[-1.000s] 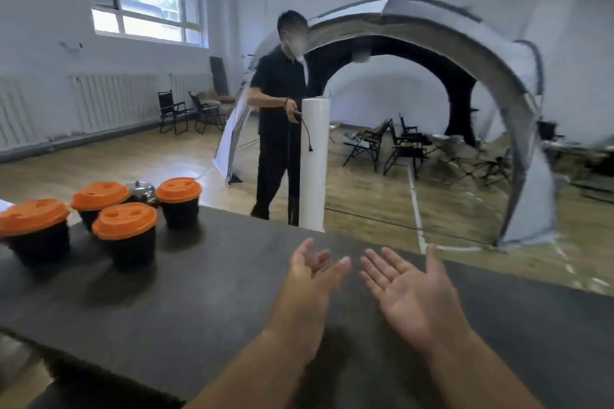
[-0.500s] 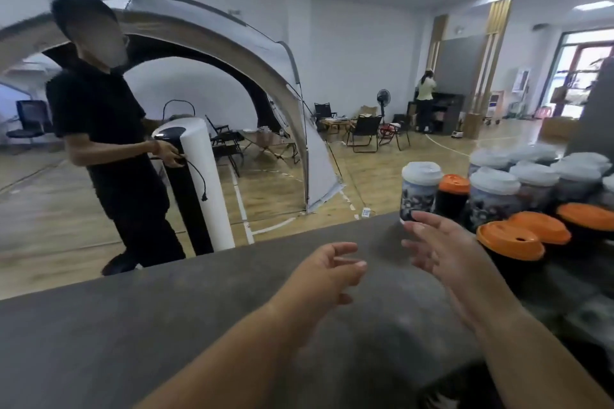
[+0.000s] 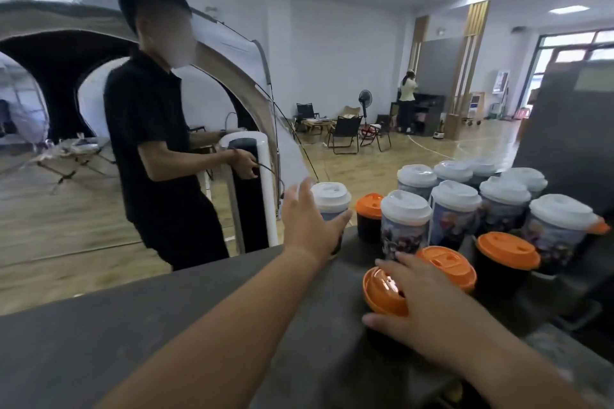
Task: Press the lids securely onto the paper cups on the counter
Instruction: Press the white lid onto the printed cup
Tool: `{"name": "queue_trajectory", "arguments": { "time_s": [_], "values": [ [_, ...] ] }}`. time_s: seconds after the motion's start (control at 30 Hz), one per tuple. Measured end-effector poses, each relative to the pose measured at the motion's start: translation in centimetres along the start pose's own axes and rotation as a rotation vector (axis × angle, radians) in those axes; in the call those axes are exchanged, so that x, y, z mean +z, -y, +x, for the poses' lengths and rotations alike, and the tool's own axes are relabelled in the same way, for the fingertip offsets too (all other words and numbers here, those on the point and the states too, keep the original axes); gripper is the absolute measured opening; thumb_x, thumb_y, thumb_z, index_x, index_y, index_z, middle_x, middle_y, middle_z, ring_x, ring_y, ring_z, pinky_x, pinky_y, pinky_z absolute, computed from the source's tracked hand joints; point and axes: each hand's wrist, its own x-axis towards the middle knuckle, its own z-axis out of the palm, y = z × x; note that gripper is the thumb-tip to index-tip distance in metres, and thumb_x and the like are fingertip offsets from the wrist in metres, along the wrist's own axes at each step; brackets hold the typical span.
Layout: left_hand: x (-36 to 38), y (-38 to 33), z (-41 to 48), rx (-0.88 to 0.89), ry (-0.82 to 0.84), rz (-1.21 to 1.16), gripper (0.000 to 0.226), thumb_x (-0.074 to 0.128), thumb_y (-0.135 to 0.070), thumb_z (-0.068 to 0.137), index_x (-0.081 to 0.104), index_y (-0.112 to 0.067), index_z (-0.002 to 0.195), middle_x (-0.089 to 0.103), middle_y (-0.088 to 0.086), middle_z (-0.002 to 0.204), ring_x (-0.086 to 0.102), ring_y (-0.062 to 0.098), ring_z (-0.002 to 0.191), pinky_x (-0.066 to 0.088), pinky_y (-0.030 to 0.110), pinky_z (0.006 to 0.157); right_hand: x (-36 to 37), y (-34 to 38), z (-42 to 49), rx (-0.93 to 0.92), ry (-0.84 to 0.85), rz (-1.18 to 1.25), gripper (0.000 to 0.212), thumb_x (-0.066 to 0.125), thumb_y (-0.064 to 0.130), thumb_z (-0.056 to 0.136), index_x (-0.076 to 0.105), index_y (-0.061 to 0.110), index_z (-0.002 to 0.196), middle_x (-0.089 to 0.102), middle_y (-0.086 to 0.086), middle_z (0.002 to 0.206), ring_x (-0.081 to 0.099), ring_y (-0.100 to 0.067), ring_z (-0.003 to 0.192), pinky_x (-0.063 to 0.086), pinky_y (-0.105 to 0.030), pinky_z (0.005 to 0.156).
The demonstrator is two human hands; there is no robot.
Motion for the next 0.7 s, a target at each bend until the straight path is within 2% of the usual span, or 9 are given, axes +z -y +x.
{"name": "queue_trajectory", "arguments": {
  "time_s": [0.07, 0.13, 0.2, 0.27, 0.3, 0.37, 0.5, 0.63, 0.7],
  "values": [
    [1.4, 0.2, 2.1, -0.086, 0.073, 0.036, 0.105, 0.078, -0.054, 0.070, 0.015, -0.029, 0.151, 0.014, 0.011, 0.157, 0.017, 0.029, 0.145, 0.023, 0.042, 0.116, 0.7, -0.4, 0.4, 0.024, 0.081, 0.008, 0.095, 0.062, 0.069, 0.080, 0.011, 0.041, 0.155, 0.001, 0.007, 0.166, 0.006, -0.018, 0.153, 0.013, -0.035, 0.122],
    [2.9, 0.8, 3.5, -0.144, 0.183, 0.088, 0.114, 0.078, -0.058, 0.067, 0.006, -0.033, 0.152, 0.003, 0.012, 0.159, 0.011, 0.031, 0.147, 0.021, 0.044, 0.117, 1.3, -0.5, 0.6, 0.032, 0.069, 0.035, 0.093, 0.063, 0.065, 0.082, 0.008, 0.044, 0.154, -0.003, 0.010, 0.165, 0.006, -0.018, 0.152, 0.016, -0.038, 0.121],
    [4.1, 1.7, 4.3, -0.125, 0.199, 0.087, 0.108, 0.080, -0.055, 0.066, 0.016, -0.032, 0.149, 0.019, 0.014, 0.155, 0.025, 0.032, 0.142, 0.032, 0.045, 0.114, 1.9, -0.5, 0.8, 0.022, 0.009, 0.033, 0.085, 0.061, 0.061, 0.086, 0.010, 0.046, 0.152, 0.002, 0.011, 0.164, 0.010, -0.017, 0.151, 0.021, -0.036, 0.120],
    [4.6, 2.3, 4.7, -0.104, 0.128, -0.002, 0.084, 0.082, -0.044, 0.068, 0.037, -0.029, 0.138, 0.041, 0.008, 0.137, 0.046, 0.028, 0.127, 0.044, 0.041, 0.104, 2.3, -0.6, 0.9, 0.014, -0.034, 0.037, 0.079, 0.060, 0.057, 0.089, 0.013, 0.047, 0.151, 0.006, 0.012, 0.163, 0.013, -0.015, 0.150, 0.025, -0.034, 0.119],
    [4.4, 2.6, 4.8, -0.104, 0.100, -0.040, 0.075, 0.082, -0.038, 0.070, 0.042, -0.028, 0.133, 0.045, 0.006, 0.131, 0.050, 0.024, 0.121, 0.045, 0.037, 0.101, 2.3, -0.7, 1.0, 0.018, -0.048, 0.044, 0.078, 0.061, 0.056, 0.089, 0.014, 0.047, 0.151, 0.007, 0.012, 0.162, 0.014, -0.014, 0.149, 0.026, -0.033, 0.118],
    [3.0, 2.9, 4.4, -0.103, 0.101, -0.077, 0.071, 0.081, -0.032, 0.072, 0.045, -0.024, 0.132, 0.045, 0.005, 0.129, 0.051, 0.020, 0.113, 0.044, 0.032, 0.096, 2.5, -0.5, 1.0, 0.027, -0.084, 0.041, 0.077, 0.061, 0.056, 0.089, 0.017, 0.045, 0.151, 0.010, 0.013, 0.162, 0.016, -0.014, 0.148, 0.026, -0.032, 0.118],
    [-3.7, 5.3, 2.0, -0.059, 0.099, -0.139, 0.075, 0.085, -0.031, 0.069, 0.046, -0.021, 0.133, 0.049, 0.002, 0.126, 0.048, 0.012, 0.104, 0.041, 0.025, 0.089, 3.1, 3.4, 1.5, -0.018, -0.160, 0.030, 0.073, 0.058, 0.058, 0.090, 0.021, 0.042, 0.150, 0.014, 0.012, 0.161, 0.021, -0.013, 0.147, 0.024, -0.028, 0.116],
    [-15.6, 9.5, -2.4, -0.095, 0.129, -0.137, 0.082, 0.086, -0.031, 0.068, 0.044, -0.021, 0.137, 0.052, -0.003, 0.122, 0.052, 0.015, 0.111, 0.046, 0.032, 0.097, 4.8, 12.5, 2.7, -0.164, -0.177, 0.082, 0.070, 0.060, 0.055, 0.090, 0.025, 0.040, 0.149, 0.022, 0.013, 0.158, 0.028, -0.014, 0.142, 0.027, -0.028, 0.113],
    [-22.4, 12.0, -5.1, -0.108, 0.107, -0.098, 0.079, 0.086, -0.030, 0.068, 0.044, -0.026, 0.134, 0.053, -0.011, 0.116, 0.053, 0.009, 0.108, 0.045, 0.026, 0.095, 6.3, 17.9, 3.2, -0.238, -0.180, 0.123, 0.070, 0.062, 0.056, 0.088, 0.029, 0.039, 0.147, 0.028, 0.013, 0.154, 0.033, -0.015, 0.138, 0.031, -0.030, 0.111]
  ]
}}
